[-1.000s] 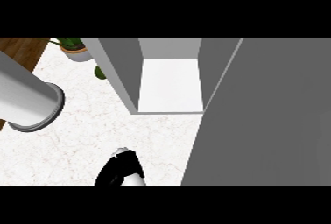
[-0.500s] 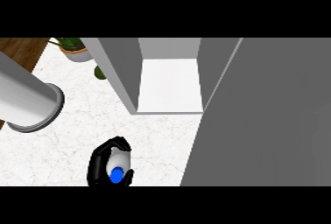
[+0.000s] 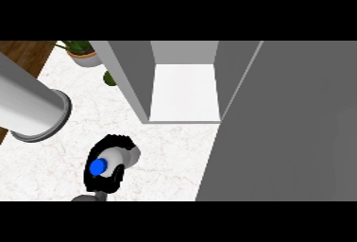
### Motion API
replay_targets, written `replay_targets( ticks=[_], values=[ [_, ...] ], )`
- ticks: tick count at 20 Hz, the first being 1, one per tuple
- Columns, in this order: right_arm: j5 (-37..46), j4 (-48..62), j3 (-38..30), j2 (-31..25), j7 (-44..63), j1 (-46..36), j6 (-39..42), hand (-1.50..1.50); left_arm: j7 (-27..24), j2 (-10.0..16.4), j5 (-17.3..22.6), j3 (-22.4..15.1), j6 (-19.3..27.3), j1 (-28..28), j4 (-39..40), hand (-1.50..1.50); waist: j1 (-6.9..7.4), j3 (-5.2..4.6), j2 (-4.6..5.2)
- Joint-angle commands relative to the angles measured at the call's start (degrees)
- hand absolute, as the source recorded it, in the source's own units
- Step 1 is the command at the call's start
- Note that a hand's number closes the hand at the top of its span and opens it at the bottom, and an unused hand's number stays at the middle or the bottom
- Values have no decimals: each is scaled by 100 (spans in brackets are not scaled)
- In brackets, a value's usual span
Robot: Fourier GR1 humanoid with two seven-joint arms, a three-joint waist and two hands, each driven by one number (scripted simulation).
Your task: Pick up the bottled water, place it into the cabinet and close the cabinet
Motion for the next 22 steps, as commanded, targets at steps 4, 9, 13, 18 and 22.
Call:
replay_targets(
  ticks=[4,9,13,18,22],
  values=[
    [687,-752,343,-110,462,223,-70,-150,864,-32,-23,-268,380,460,-1518,150,19,4,-10],
    [431,-732,201,-247,223,335,8,-150,1234,-206,-242,-218,782,-198,-1595,150,-2,5,-1],
    [397,-538,139,-116,181,182,-77,-150,1617,-407,-433,-468,1282,-745,-1583,150,-7,5,4],
    [708,-623,396,-86,420,109,-199,-150,1974,-412,-442,-832,1888,-1195,-1645,150,-23,1,2],
    [543,-772,300,-220,425,191,-173,-150,1878,-414,-403,-1117,2533,-1936,-1277,150,-69,1,3]
  ],
)
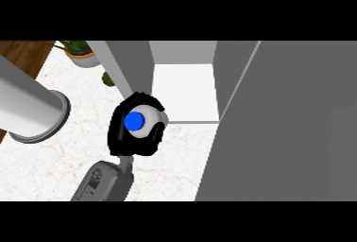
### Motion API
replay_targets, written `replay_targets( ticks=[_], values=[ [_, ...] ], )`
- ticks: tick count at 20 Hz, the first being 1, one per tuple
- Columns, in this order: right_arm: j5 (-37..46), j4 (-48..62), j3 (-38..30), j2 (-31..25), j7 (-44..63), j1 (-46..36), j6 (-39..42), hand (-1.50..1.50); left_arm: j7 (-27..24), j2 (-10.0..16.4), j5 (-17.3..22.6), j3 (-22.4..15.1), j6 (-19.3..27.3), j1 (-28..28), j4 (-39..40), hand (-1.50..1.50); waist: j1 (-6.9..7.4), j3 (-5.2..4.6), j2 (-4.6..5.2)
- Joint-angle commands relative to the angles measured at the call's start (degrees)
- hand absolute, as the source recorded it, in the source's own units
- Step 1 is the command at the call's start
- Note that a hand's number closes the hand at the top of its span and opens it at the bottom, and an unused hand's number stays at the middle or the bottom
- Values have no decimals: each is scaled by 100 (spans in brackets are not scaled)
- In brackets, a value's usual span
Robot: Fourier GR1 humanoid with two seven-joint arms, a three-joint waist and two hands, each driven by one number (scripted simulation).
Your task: Pick up the bottled water, place it into the cabinet and close the cabinet
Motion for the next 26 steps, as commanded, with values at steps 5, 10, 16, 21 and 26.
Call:
replay_targets(
  ticks=[5,10,16,21,26],
  values=[
    [484,-406,237,-1,49,209,-28,-150,-61,-14,81,51,701,-1392,1114,150,-29,-1,12],
    [546,-498,302,-38,78,140,-149,-150,334,115,-130,361,839,-1989,1399,150,-18,-1,5],
    [173,-416,219,-335,-582,655,-61,-150,-79,-13,-238,298,1062,-2507,2457,150,-39,3,12],
    [-38,-499,-41,-188,-181,134,-29,-150,-23,-12,-254,570,1258,-3448,3622,150,-81,-1,43],
    [-6,-473,221,-436,-614,577,31,-150,-550,-13,-376,785,1365,-3834,4642,150,-155,3,45]
  ],
)
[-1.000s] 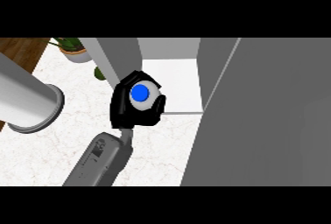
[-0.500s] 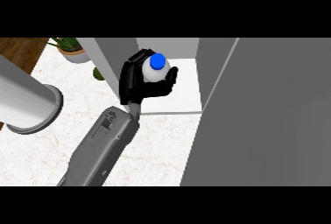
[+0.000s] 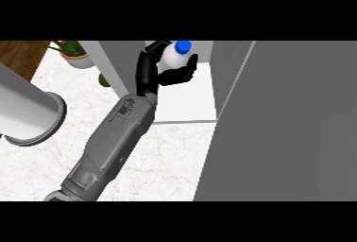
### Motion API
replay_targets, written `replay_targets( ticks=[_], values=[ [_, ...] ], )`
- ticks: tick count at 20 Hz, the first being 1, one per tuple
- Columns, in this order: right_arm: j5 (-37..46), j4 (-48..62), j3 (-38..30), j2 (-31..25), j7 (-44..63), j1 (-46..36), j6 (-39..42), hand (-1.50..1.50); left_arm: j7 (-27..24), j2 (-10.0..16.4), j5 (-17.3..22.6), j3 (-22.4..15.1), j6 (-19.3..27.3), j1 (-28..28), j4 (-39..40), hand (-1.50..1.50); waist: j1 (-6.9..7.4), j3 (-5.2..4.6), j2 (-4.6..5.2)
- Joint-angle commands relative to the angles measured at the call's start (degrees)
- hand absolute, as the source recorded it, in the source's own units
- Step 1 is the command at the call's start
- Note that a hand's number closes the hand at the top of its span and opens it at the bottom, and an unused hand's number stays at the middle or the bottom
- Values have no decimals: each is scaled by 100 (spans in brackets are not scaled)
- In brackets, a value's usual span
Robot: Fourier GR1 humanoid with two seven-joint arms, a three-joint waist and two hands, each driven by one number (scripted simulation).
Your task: Pick up the bottled water, place it into the cabinet and close the cabinet
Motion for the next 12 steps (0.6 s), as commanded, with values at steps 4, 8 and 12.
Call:
replay_targets(
  ticks=[4,8,12],
  values=[
    [410,-633,177,-82,385,57,-23,-150,-192,-17,-170,104,294,-597,1137,150,-6,-3,-6],
    [90,-349,-55,-93,83,-61,43,-150,-422,4,-370,249,514,-941,2059,150,-73,0,42],
    [131,-599,90,-236,62,262,-17,-150,-555,136,-342,429,392,-1147,2451,150,-85,0,30]
  ],
)
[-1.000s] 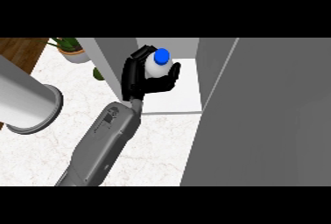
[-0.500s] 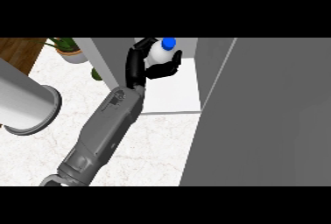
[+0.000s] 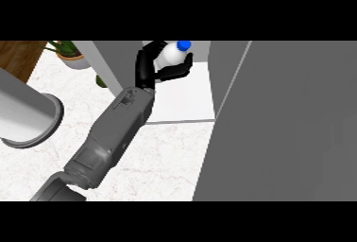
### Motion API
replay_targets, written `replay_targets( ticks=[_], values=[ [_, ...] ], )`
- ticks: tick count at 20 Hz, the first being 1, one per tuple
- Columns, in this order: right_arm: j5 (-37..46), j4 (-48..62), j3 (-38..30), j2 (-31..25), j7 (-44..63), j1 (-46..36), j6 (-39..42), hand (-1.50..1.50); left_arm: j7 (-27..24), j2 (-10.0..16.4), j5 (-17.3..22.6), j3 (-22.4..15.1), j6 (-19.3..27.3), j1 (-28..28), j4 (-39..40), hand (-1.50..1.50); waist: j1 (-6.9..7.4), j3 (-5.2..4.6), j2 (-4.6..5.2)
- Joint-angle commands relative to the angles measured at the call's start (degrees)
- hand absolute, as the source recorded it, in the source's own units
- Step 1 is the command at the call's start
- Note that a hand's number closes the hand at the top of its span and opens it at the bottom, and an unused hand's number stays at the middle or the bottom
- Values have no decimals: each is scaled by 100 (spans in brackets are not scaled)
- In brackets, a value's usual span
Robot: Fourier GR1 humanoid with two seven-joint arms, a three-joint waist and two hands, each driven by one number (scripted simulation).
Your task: Pick up the bottled water, place it into the cabinet and close the cabinet
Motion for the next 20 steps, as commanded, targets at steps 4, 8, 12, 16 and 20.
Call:
replay_targets(
  ticks=[4,8,12,16,20],
  values=[
    [62,-678,66,-232,186,195,92,-150,-721,-74,72,343,125,-26,822,150,-124,-6,54],
    [164,-439,310,-224,-293,416,49,-150,-530,-10,27,455,96,-358,1196,150,-156,-1,48],
    [131,-746,167,-298,103,271,43,-150,-695,-70,-90,450,354,-354,1418,150,-129,-7,45],
    [71,-453,183,-234,-13,47,59,-150,-488,-5,-314,308,649,-653,1776,-150,-214,-8,93],
    [-72,-511,14,-330,-91,62,92,-150,-614,-74,-554,111,923,-489,1969,-150,-173,-4,81]
  ],
)
